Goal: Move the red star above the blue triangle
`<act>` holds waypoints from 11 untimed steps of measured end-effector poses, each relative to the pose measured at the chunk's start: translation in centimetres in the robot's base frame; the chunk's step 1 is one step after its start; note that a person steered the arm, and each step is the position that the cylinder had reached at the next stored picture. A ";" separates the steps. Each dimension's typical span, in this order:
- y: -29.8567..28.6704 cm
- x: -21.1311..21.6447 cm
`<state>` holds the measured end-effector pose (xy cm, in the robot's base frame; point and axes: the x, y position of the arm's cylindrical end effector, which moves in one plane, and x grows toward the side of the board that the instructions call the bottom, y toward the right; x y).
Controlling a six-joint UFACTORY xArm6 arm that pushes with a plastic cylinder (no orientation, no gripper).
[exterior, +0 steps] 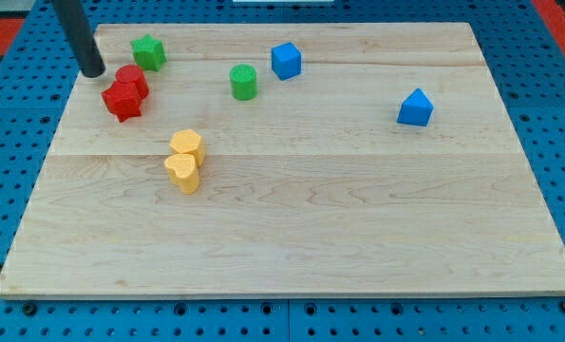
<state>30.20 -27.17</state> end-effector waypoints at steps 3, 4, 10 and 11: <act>8.0 5.3; 15.0 5.3; 34.3 10.4; 39.0 10.3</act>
<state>40.45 11.79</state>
